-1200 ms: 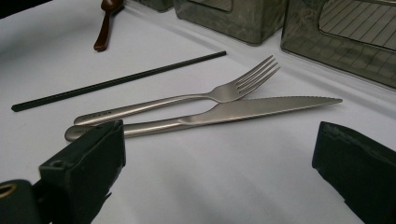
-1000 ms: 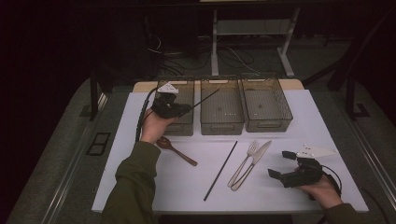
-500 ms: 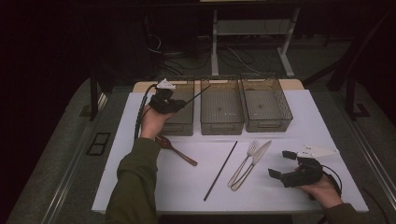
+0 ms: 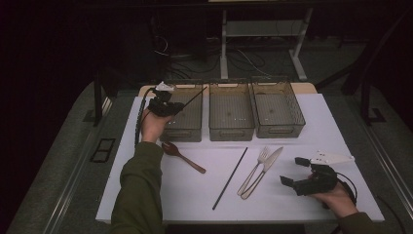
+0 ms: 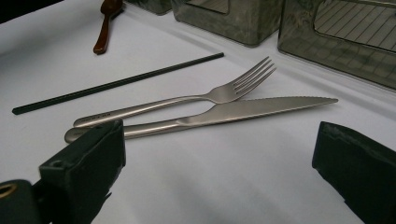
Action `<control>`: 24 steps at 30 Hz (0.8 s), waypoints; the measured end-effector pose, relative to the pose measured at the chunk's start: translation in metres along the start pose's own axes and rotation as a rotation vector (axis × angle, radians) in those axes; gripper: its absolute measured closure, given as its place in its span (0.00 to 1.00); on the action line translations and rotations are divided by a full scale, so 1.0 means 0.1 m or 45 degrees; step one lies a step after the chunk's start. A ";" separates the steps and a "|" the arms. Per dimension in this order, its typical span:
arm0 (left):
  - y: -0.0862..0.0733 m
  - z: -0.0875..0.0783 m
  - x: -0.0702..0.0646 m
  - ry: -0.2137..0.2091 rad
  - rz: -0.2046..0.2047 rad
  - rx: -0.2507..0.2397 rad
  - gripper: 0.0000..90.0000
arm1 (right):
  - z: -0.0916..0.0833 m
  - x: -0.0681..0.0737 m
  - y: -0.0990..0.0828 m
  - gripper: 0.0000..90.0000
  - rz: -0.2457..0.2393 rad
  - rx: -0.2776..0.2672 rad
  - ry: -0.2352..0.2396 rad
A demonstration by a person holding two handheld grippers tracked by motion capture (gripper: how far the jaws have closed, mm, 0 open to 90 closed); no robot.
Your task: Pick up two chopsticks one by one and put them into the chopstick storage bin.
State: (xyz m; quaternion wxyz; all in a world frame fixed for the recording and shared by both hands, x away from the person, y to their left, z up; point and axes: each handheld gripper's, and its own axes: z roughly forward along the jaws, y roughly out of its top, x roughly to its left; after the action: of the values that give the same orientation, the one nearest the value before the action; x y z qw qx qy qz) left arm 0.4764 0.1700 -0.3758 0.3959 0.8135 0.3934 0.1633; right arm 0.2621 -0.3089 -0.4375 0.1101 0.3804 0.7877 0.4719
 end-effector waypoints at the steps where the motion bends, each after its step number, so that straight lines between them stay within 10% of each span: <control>1: 0.00 0.00 0.01 0.006 -0.002 0.003 0.94 | 0.00 0.00 0.00 0.03 0.000 0.000 0.000; 18: -0.07 -0.03 0.11 0.104 -0.010 0.045 0.93 | 0.00 0.00 0.00 0.03 -0.001 0.001 -0.004; 19: -0.07 -0.02 0.11 0.125 -0.015 0.044 0.79 | 0.00 0.00 0.00 0.03 -0.002 0.001 -0.004; 24: -0.05 -0.03 0.10 0.145 -0.018 0.023 0.67 | 0.00 0.00 0.00 0.03 0.000 0.001 -0.003</control>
State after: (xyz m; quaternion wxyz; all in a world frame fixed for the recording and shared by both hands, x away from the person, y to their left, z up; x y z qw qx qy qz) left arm 0.4783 0.1809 -0.3787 0.3667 0.8036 0.4225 0.2030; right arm 0.2619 -0.3094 -0.4375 0.1109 0.3809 0.7877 0.4712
